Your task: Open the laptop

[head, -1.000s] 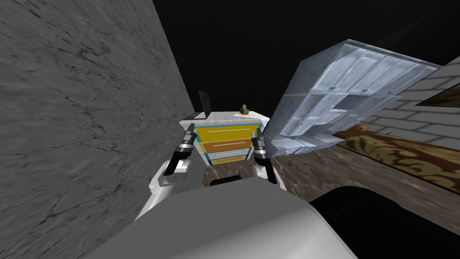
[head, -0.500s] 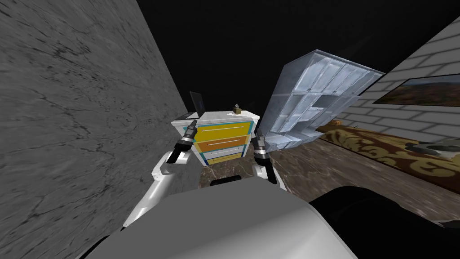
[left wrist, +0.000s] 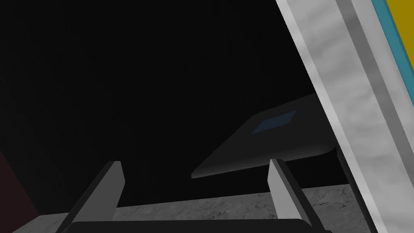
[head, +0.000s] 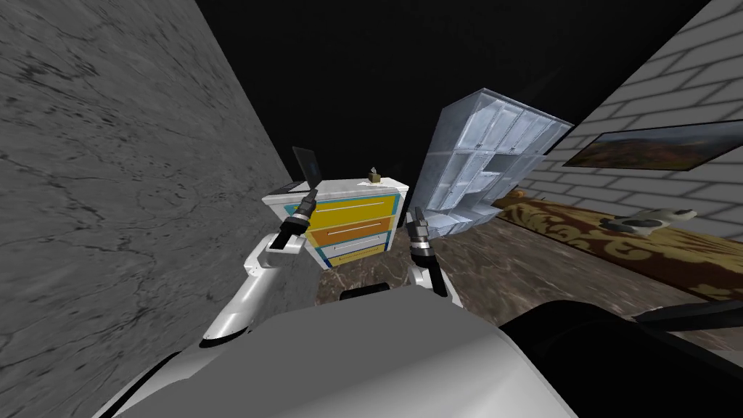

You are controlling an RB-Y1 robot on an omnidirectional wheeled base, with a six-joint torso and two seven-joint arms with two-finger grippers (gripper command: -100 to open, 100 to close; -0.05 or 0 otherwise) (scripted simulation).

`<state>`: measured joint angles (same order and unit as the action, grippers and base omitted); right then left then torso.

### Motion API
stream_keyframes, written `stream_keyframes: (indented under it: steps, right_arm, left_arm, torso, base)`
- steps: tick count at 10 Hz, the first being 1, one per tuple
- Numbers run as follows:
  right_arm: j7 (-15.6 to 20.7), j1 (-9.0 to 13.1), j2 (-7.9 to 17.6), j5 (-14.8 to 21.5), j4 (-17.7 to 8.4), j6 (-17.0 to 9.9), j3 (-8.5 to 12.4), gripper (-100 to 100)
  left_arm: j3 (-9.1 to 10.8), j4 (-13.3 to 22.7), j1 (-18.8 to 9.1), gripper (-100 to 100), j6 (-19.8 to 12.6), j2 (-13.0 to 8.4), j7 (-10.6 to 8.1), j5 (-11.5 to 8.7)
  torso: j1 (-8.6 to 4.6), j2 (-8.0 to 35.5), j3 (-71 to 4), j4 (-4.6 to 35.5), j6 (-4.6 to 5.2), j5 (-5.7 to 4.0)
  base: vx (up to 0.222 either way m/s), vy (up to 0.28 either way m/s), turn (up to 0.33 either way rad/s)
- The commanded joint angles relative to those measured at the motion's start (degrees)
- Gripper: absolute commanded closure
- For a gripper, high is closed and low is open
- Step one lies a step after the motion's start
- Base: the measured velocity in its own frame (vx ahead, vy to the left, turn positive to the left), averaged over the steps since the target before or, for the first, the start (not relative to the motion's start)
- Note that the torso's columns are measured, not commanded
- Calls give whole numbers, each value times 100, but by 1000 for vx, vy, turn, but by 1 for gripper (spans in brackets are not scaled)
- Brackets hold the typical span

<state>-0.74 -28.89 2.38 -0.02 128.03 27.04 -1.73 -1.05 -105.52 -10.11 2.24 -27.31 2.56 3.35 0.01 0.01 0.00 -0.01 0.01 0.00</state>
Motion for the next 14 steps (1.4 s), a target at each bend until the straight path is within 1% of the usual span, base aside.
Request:
stream_keyframes:
  steps: [1, 2, 3, 4, 5, 6, 7, 8, 9, 10, 11, 12, 13, 14]
  right_arm:
    - [0, -1, 0, 0, 0, 0, 0, 0]
    - [0, 0, 0, 0, 0, 0, 0, 0]
    - [0, -1, 0, 0, 0, 0, 1, 0]
    - [0, 0, 0, 0, 0, 0, 0, 0]
    - [0, -1, 0, 0, 0, 0, 1, 0]
    - [0, 0, 0, 0, 0, 0, 0, 0]
    - [0, -1, 0, 0, 0, 0, 1, 0]
    - [0, -1, 0, 0, 0, 0, 0, 0]
    - [0, -1, 0, 0, 0, 0, 1, 0]
    - [0, -1, 0, 0, 0, 0, 0, 0]
    - [0, -1, 0, 0, 0, 0, 1, 0]
    - [0, -1, 0, 0, 0, 0, 1, 0]
    - [0, -1, 1, 0, 0, 0, 1, 0]
    - [0, -1, 0, 0, 0, 0, 1, 0]
  left_arm:
    - [67, 249, -437, -100, -400, -204, 61, 83]
    - [67, 249, -536, -100, -486, -204, 61, 83]
    - [132, 464, -729, -100, -667, -356, 98, 126]
    - [132, 464, -846, -100, -754, -356, 98, 126]
    - [204, 685, -1046, -100, -942, -503, 139, 167]
    - [204, 685, -1155, -100, -1025, -503, 139, 167]
    - [284, 909, -1378, -100, -1202, -644, 185, 207]
    - [284, 909, -1461, -100, -1296, -644, 185, 207]
    - [370, 1136, -1641, -100, -1484, -777, 235, 244]
    - [370, 1136, -1763, -100, -1567, -777, 235, 244]
    - [462, 1364, -1986, -100, -1799, -904, 288, 279]
    - [462, 1364, -2059, -100, -1836, -904, 288, 279]
    - [559, 1592, -2254, -100, -2059, -1024, 345, 312]
    - [559, 1592, -2348, -100, -2102, -1024, 345, 312]
  torso:
    - [4, 0, 1, 1, -2, 0]
    - [-2, 2, 1, 1, 1, 0]
    - [-1, -2, 0, 0, -4, 0]
    - [-5, -3, -1, 0, 0, -1]
    - [3, -4, -2, 0, -2, 0]
    - [0, -2, -1, 0, 0, 0]
    - [1, -1, 0, 1, -3, 0]
    - [-4, -2, -1, 0, 0, -1]
    - [2, -2, 0, 0, -3, 0]
    - [0, -1, 0, 0, 1, 0]
    - [3, -2, -1, 0, -3, 0]
    - [2, -2, -1, 0, -1, 1]
    - [4, -2, -1, 0, -2, 1]
    - [-3, -3, -1, 0, 1, -1]
  base:
    - [-45, -67, -180]
    - [-31, -61, -61]
    - [-30, -76, -123]
    - [-26, -51, -66]
    - [-31, -65, -134]
    - [-25, -59, -67]
    - [-20, -67, -101]
    - [-16, -49, -70]
    - [-17, -59, -153]
    - [-11, -48, -44]
    - [-7, -49, -82]
    - [-8, -40, -53]
    - [-3, -52, -94]
    - [3, -40, -52]
